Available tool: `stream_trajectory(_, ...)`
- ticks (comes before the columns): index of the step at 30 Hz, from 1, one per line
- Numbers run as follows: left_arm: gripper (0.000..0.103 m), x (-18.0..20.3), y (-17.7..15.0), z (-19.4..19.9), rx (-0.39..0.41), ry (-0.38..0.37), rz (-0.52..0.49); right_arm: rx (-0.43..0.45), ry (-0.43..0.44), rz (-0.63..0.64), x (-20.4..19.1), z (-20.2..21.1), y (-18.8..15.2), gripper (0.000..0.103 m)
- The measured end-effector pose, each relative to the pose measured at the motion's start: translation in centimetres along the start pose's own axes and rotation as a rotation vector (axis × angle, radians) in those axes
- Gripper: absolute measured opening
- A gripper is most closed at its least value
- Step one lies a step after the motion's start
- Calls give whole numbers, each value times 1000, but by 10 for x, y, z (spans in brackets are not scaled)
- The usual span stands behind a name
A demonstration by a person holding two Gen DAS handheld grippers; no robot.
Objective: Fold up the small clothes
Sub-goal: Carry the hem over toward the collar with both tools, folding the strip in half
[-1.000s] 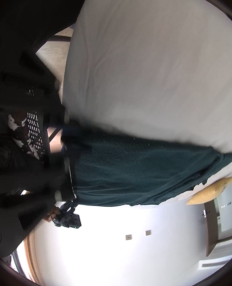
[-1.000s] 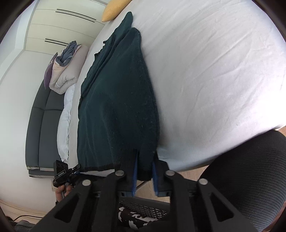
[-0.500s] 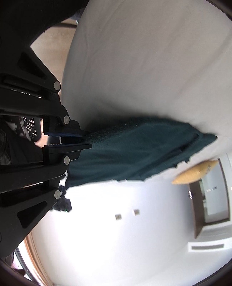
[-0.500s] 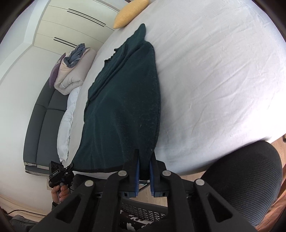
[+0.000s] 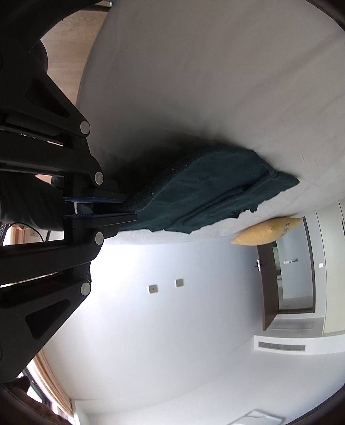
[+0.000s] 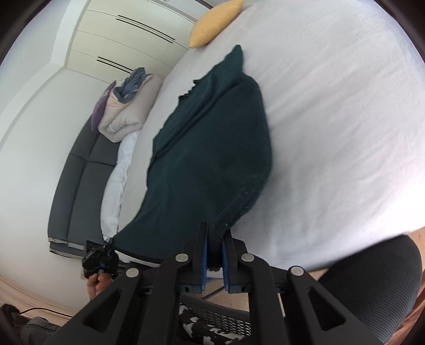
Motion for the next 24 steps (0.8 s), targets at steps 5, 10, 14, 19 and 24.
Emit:
stream_trajectory(5, 4, 15, 30, 0, 37, -47, 1, 41, 59, -12, -25, -8, 39, 10)
stream_trajectory(10, 4, 31, 74, -12, 76, -66, -14, 87, 69, -32, -40, -24, 88, 10)
stream_trajectory(14, 4, 49, 114, -28, 104, -78, -44, 115, 71, -35, -50, -40, 130, 10)
stream_trajectory(19, 4, 68, 167, -59, 111, -45, -92, 125, 56, -30, -58, -66, 178, 10)
stream_trajectory(24, 4, 66, 223, -98, 111, 1, -93, 126, 29, -45, -58, -98, 220, 10)
Point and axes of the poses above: each gripper's, at about its wrist camera, not at the fingertips, and z roughly against the way its jaws point, x to its right, y to its top, the point moved 8 cm from there along -z, roughly the way its jaws point, and after that the axes turned 5 degrees about -y, right-handed, at the moved point
